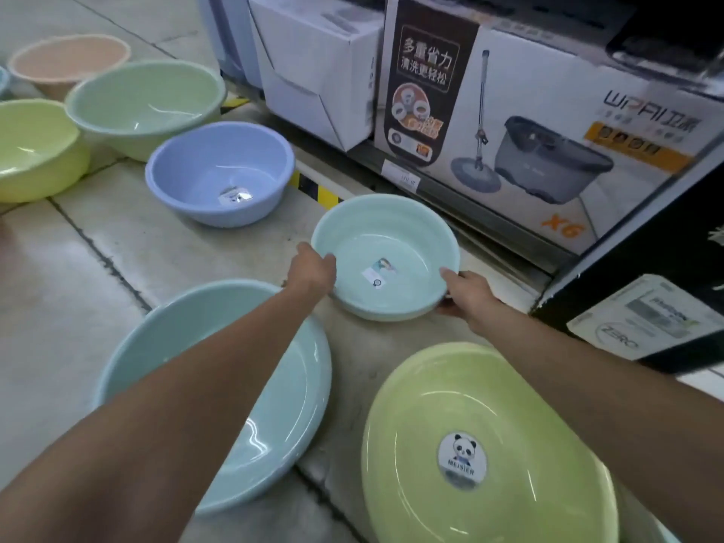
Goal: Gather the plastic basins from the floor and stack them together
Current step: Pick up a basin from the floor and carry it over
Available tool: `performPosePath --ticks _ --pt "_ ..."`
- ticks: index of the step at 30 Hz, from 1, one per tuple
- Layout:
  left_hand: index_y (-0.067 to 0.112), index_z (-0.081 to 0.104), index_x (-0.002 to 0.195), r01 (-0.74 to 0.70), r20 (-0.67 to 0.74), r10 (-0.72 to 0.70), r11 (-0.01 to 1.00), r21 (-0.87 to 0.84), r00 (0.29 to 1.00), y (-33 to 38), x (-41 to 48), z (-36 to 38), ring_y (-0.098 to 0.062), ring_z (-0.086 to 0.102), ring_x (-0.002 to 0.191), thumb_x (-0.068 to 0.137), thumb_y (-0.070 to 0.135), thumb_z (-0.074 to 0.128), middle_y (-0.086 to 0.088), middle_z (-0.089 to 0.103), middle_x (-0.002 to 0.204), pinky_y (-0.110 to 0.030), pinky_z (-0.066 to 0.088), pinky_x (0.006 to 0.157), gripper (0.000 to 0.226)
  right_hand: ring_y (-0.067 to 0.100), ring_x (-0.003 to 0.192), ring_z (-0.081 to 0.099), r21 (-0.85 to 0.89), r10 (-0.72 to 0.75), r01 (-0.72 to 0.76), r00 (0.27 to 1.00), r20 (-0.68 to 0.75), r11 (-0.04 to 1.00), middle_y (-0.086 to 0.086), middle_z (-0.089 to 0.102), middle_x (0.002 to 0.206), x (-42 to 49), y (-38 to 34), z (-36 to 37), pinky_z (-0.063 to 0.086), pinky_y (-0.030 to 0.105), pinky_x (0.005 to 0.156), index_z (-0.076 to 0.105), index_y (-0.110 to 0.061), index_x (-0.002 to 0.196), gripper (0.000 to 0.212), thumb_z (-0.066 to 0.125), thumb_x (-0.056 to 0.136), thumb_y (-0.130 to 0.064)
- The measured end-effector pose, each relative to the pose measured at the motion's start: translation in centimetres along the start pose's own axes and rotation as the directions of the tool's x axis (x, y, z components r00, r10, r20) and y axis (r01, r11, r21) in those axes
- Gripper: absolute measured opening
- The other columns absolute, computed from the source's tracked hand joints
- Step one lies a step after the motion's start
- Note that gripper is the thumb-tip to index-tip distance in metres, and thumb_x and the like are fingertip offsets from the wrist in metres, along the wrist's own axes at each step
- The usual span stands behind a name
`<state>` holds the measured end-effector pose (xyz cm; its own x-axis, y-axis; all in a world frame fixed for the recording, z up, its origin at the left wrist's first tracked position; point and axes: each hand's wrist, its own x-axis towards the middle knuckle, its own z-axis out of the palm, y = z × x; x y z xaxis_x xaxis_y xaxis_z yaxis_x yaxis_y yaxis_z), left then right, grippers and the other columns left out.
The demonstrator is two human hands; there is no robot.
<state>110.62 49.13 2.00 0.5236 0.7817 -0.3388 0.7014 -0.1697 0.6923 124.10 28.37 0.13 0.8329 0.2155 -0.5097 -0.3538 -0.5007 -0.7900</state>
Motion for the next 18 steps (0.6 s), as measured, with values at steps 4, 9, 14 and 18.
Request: performPosePath --ticks 4,9,14,18 --pt "0.01 0.043 0.138 -0.254 -0.157 0.233 0.958 -0.132 0.96 0.1 -5.7 -1.2 -0.025 0.055 0.118 0.091 0.025 0.057 -0.01 0.049 0.138 -0.04 0.045 0.101 0.052 0.023 0.084 0.069 -0.205 -0.16 0.175 0.983 0.085 0.963 0.011 0.07 0.105 -3.3 1.4 -4.8 0.057 0.039 0.081 0.063 -0.022 0.099 0.023 0.056 0.097 -0.044" --pt "0.025 0.055 0.117 -0.205 -0.043 0.205 0.897 -0.392 0.978 -5.3 -16.3 1.9 -0.008 0.066 0.085 0.091 0.025 0.061 0.005 0.065 0.113 -0.028 0.055 0.078 0.027 0.022 0.116 0.06 -0.657 -0.205 0.238 0.97 0.129 0.715 0.003 0.064 0.122 -8.9 7.9 -10.4 0.045 0.031 0.091 0.058 -0.018 0.133 0.051 0.063 0.092 -0.049" --pt "0.02 0.049 0.129 0.034 0.251 0.048 0.949 -0.312 0.967 -11.5 -24.9 7.6 -0.011 0.061 0.098 0.082 0.015 0.072 0.008 0.06 0.108 -0.021 0.047 0.082 0.053 0.035 0.111 0.06 -0.799 -0.128 0.107 0.991 0.037 0.592 0.015 0.063 0.124 -11.9 12.1 -13.2 0.048 0.04 0.087 0.052 -0.013 0.135 0.056 0.069 0.09 -0.041" --pt "0.023 0.056 0.102 0.256 0.304 -0.141 0.888 -0.382 0.942 -12.4 -28.1 7.5 -0.021 0.065 0.093 0.077 -0.001 0.053 0.01 0.065 0.092 -0.025 0.048 0.07 0.035 0.035 0.099 0.063 -0.784 -0.089 0.062 0.996 0.008 0.618 0.019 0.069 0.111 -13.0 13.2 -14.2 0.052 0.042 0.086 0.065 -0.008 0.11 0.033 0.072 0.089 -0.032"
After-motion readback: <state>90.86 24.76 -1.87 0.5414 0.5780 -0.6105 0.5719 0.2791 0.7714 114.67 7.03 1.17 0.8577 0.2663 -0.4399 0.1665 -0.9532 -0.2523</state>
